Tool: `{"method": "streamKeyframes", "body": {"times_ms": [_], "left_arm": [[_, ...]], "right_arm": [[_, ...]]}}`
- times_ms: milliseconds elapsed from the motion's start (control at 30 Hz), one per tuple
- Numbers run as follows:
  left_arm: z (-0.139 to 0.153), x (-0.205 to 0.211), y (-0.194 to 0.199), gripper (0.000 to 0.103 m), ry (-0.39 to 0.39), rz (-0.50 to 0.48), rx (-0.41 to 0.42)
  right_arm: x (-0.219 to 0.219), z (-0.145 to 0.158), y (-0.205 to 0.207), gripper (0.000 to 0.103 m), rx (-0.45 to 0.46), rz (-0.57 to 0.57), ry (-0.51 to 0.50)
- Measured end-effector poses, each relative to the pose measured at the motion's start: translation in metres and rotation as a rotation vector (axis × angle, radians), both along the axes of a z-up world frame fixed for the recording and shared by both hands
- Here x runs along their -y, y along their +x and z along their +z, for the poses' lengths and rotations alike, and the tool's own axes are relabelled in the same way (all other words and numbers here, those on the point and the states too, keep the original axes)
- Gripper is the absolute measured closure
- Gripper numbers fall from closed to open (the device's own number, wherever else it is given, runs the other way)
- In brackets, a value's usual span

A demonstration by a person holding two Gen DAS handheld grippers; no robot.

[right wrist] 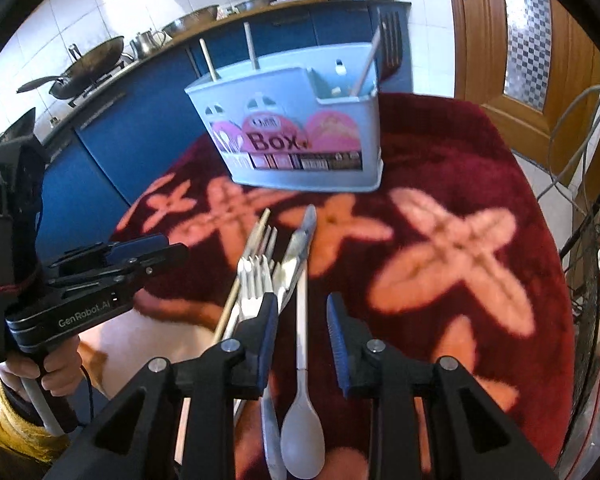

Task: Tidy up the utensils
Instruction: 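Move both tools down to the loose utensils on the blanket, then grasp a silver spoon with the right tool while the left tool grasps a wooden chopstick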

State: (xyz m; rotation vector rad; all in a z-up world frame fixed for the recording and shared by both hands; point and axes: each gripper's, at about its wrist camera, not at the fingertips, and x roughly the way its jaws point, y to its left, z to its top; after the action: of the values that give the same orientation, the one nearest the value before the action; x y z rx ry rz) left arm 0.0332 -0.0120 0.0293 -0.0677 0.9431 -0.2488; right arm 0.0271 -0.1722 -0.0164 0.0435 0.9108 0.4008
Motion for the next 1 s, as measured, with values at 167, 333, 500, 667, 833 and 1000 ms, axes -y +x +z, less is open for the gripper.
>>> {"method": "streamKeyframes", "body": {"times_ms": [167,333,500,667,833,1000], "left_arm": [[-0.014,0.010,0.002,0.066,0.017,-0.012,-0.039],[-0.026,0.016,0.004,0.066,0.018,-0.023,-0.078],[-0.028,0.020,0.005,0.066,0.016,-0.032,-0.080],[-0.031,0.028,0.006,0.066,0.053,-0.044,-0.079],[-0.029,0.024,0.006,0.066,0.012,-0.040,-0.093],[-0.024,0.019,0.006,0.066,-0.037,-0.042,-0.102]], "right_arm": [[-0.002,-0.015,0.003,0.075,-0.037,0.013,-0.017],[-0.003,-0.029,0.008,0.075,-0.069,0.010,-0.024],[-0.005,-0.034,0.010,0.075,-0.072,0.017,-0.030],[-0.014,-0.038,0.010,0.074,-0.050,0.021,-0.082],[-0.012,-0.037,0.010,0.095,-0.033,-0.008,-0.106],[0.013,-0.034,0.015,0.096,-0.030,-0.088,-0.091]]}}
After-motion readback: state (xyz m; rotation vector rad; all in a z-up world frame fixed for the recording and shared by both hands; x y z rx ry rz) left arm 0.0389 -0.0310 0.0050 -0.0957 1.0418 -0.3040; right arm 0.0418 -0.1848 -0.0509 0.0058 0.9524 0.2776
